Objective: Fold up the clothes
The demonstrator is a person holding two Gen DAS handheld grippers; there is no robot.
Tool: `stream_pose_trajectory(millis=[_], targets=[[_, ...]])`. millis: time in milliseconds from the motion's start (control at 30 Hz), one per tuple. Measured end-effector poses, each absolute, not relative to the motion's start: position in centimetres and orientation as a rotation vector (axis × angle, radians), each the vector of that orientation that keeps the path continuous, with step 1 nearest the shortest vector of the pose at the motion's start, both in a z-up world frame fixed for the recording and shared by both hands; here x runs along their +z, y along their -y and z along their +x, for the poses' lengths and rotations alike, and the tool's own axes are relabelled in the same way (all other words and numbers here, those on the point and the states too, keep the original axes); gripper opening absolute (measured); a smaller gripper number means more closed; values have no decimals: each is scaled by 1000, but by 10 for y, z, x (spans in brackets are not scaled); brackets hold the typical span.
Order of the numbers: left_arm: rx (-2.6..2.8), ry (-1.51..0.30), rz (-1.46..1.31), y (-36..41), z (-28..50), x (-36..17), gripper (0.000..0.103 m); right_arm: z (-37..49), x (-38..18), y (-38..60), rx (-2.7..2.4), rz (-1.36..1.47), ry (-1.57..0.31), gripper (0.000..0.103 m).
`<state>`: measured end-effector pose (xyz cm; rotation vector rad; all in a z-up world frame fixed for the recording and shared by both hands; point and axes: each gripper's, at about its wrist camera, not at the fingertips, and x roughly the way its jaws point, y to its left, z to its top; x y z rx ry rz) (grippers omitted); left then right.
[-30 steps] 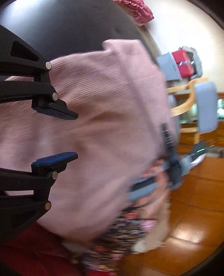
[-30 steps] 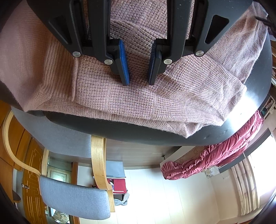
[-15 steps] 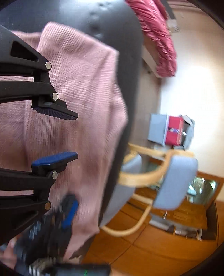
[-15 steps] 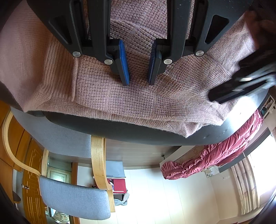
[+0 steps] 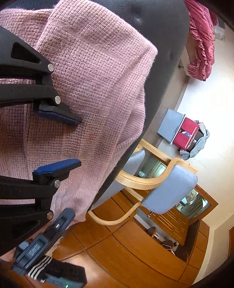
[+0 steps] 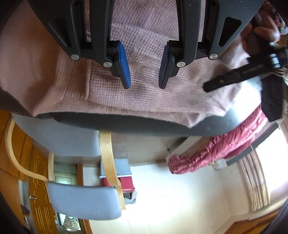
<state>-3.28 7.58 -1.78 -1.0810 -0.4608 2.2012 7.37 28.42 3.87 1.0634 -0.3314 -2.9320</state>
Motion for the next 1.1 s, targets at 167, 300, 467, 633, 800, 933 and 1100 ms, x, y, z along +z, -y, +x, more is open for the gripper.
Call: stream_pose_trajectory(millis=[167,300,467,633,800,933,1100], targets=[[2189,482,-1077,-73,-31,-23,40,84,36,-248,-2786,1133,102,35],[2180,495,-1076,-70,-34,-23,40,91,15,-232,-2685,1268,-46,35],[2174,503,-1075,-64,-34,-22,40,131,11,-236,-2645,1303,-237,35],[2172,499,-1077,-68,-36,-24,40,190,14,-262,-2636,1323,-290,35],[2174,493,-1080,-71,-36,-23,40,241,17,-293,-2641,1315,-168,36],[2180,482,-1082,-73,-37,-22,40,250,32,-316,-2695,1310,-11,36],[2181,482,-1080,-74,-38,-19,40,220,66,-347,-2969,1204,54,36]])
